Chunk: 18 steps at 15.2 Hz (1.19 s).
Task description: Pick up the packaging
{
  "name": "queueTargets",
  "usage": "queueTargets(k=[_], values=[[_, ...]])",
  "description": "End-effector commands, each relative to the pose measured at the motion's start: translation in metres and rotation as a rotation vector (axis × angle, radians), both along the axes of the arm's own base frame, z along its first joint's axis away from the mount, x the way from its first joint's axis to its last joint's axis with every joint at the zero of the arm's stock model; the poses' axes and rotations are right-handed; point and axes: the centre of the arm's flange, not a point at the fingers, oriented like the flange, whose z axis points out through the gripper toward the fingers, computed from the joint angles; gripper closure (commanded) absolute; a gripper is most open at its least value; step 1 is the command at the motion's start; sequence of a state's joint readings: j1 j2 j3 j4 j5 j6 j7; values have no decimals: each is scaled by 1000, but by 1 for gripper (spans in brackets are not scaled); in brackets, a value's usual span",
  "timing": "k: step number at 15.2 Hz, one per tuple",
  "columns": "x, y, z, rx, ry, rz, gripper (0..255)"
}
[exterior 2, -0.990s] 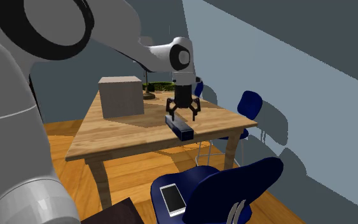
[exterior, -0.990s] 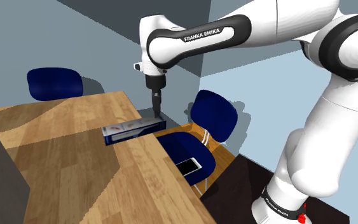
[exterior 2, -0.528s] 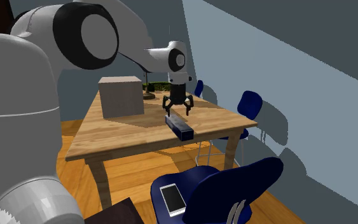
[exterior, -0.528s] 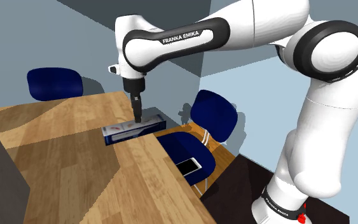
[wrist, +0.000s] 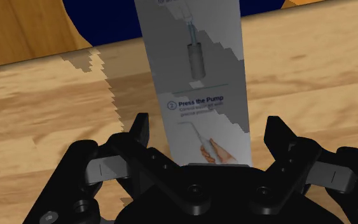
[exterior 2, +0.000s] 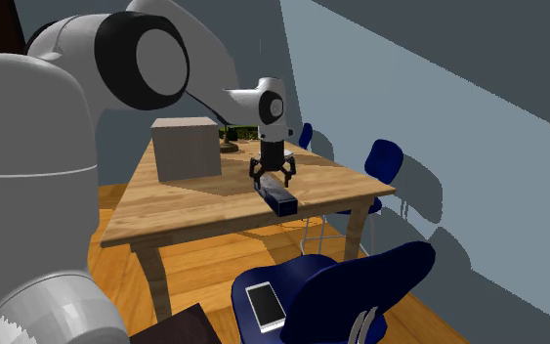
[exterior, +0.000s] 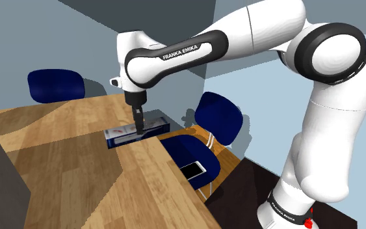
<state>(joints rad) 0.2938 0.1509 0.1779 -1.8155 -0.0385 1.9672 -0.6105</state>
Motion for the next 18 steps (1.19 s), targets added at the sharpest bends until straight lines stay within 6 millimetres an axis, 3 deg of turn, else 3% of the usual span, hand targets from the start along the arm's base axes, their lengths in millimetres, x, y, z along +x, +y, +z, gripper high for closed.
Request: queueTargets(k=[1,2,11,18], values=[[1,0,-4,0,-1,0,0],[0,-1,-5,0,-1,0,255],[1,0,-4,0,-1,0,255],[1,0,33,0,-1,0,255]])
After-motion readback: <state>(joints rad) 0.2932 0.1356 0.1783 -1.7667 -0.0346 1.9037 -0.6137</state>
